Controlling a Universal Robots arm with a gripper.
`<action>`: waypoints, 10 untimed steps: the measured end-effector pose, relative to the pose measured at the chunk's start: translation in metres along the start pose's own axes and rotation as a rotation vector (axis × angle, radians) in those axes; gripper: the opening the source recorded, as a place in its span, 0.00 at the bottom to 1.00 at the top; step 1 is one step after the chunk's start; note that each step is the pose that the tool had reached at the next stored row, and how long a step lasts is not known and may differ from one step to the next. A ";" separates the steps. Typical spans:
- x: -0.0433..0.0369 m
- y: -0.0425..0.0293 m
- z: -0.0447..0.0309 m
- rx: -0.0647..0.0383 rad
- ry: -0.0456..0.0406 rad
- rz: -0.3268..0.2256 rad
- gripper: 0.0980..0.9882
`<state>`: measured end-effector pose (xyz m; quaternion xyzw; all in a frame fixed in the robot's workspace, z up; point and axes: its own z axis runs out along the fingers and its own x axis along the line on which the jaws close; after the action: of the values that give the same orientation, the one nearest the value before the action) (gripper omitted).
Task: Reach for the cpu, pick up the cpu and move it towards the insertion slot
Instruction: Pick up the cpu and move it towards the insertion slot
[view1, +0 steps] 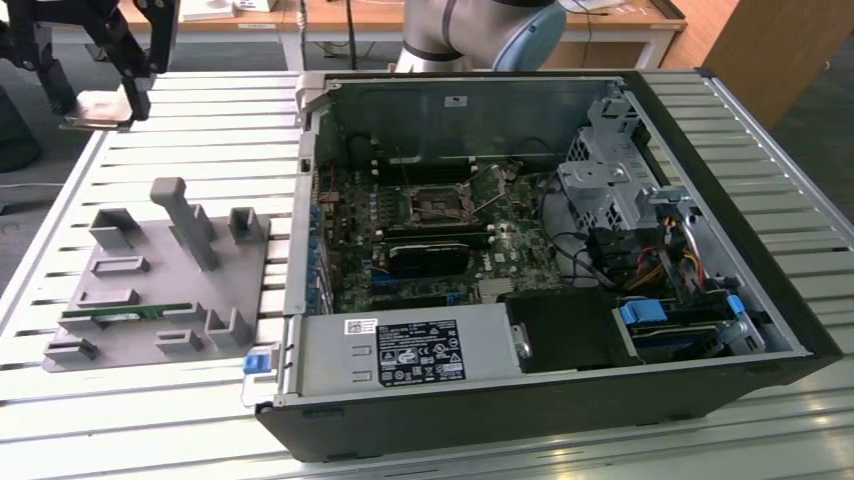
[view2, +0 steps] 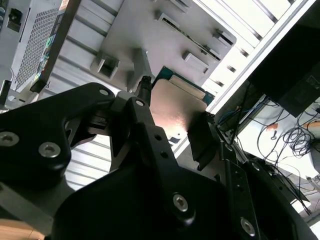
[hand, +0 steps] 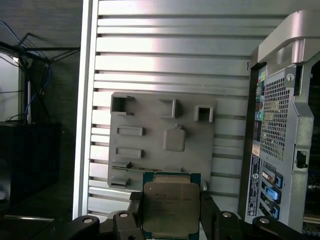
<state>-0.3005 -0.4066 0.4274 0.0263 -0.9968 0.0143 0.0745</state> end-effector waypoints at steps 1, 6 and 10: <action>-0.0007 0.0000 -0.0001 0.000 0.0000 0.000 0.50; -0.0008 0.0000 -0.0001 -0.002 -0.0589 0.001 0.50; -0.0046 -0.0002 -0.0002 -0.003 -0.1067 0.001 0.50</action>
<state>-0.2959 -0.4066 0.4268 0.0263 -0.9994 0.0116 0.0212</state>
